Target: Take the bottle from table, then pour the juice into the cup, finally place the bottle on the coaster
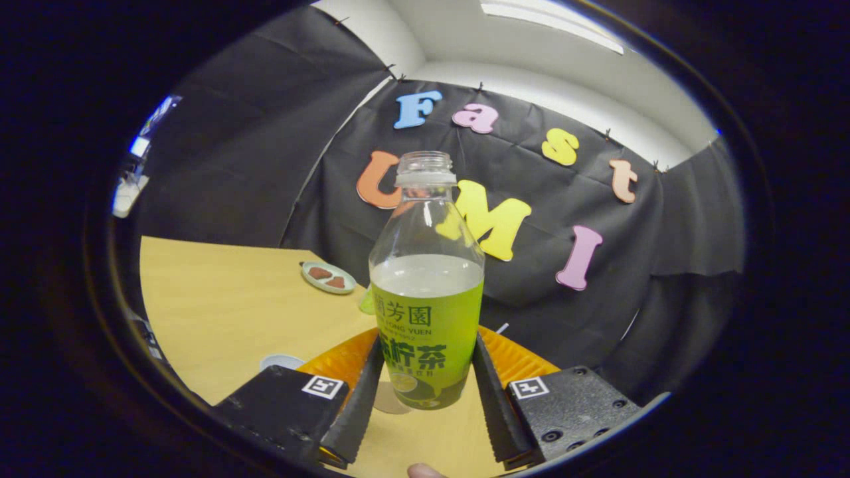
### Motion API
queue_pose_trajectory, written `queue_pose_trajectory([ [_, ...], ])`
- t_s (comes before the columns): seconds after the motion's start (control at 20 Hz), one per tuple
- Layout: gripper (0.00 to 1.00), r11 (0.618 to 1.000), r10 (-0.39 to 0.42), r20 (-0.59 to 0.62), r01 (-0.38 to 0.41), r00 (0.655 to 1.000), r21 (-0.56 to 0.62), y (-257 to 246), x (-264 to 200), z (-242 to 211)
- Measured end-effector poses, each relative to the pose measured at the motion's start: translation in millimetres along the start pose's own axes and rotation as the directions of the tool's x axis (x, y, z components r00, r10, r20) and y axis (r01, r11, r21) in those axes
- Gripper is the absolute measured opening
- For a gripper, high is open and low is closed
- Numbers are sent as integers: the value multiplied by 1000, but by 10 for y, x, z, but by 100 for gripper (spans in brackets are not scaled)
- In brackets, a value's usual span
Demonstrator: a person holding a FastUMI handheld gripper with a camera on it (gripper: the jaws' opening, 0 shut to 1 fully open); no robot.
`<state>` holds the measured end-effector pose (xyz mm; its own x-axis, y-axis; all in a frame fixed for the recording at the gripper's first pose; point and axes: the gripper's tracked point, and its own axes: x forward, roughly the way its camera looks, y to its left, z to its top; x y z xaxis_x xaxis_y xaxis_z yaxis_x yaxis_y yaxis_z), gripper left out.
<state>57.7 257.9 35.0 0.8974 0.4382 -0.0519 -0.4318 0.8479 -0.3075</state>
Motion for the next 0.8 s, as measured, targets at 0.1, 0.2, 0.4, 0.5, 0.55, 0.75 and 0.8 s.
queue_pose_trajectory([
  [0.1, 77, 996, 33, 14, -34, 999, 86, 52, 45, 63],
  [0.2, 77, 987, 57, 26, -60, 998, 151, 37, 155, 86],
  [0.4, 77, 972, 94, 41, -100, 995, 211, 27, 440, 178],
  [0.5, 77, 973, 99, 37, -105, 994, 207, 49, 606, 91],
  [0.55, 77, 971, 107, 24, -110, 994, 211, 78, 696, 9],
  [0.75, 77, 965, 151, -15, -144, 988, 220, 164, 1011, -257],
  [0.8, 77, 964, 157, -23, -148, 987, 220, 170, 1082, -329],
])
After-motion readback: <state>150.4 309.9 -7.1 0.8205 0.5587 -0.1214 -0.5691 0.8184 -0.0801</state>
